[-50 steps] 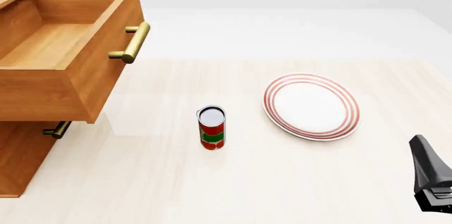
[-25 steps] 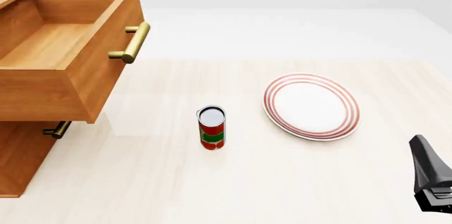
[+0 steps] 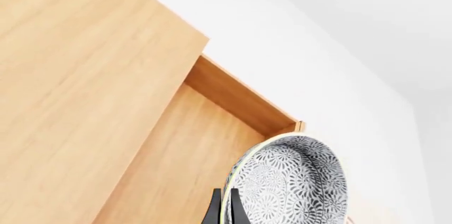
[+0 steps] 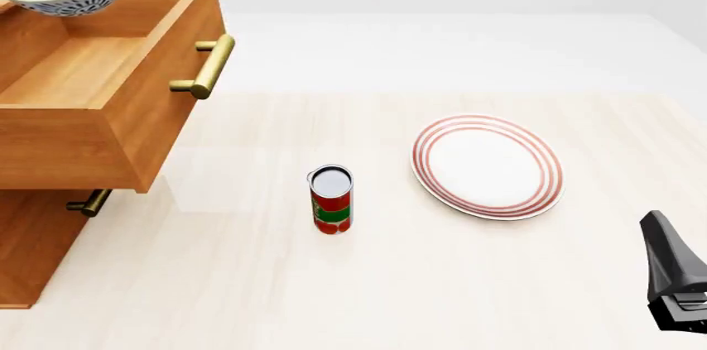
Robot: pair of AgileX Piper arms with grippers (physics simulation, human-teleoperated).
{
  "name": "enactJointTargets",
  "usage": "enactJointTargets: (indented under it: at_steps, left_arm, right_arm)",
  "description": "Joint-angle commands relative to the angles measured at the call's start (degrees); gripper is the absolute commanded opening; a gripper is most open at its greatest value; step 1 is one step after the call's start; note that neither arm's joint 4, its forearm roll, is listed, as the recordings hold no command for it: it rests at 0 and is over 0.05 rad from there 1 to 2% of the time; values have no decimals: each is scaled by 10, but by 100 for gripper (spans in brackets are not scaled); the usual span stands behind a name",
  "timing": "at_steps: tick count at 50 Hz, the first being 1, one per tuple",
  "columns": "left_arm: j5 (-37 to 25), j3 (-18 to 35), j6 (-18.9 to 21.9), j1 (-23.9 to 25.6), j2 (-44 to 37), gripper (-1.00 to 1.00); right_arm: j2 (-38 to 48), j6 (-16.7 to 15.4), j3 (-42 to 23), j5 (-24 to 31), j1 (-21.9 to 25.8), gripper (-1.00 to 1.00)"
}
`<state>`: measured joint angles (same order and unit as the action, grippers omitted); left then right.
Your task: Put the bowl in the top drawer of the cabinet.
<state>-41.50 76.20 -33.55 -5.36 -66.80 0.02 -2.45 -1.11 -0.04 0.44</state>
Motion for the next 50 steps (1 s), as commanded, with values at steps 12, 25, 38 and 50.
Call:
enactJointTargets:
  at_steps: [12, 25, 38, 50]
  left_arm:
    - [17, -17, 6, -9, -9, -100]
    - [30, -29, 6, -14, -19, -100]
    - [34, -32, 8, -18, -27, -100]
    - [42, -39, 9, -20, -36, -100]
  right_arm:
    - [0, 0, 0, 0, 0, 100]
    - [0, 0, 0, 0, 0, 100]
    - [0, 0, 0, 0, 0, 100]
    - [0, 0, 0, 0, 0, 100]
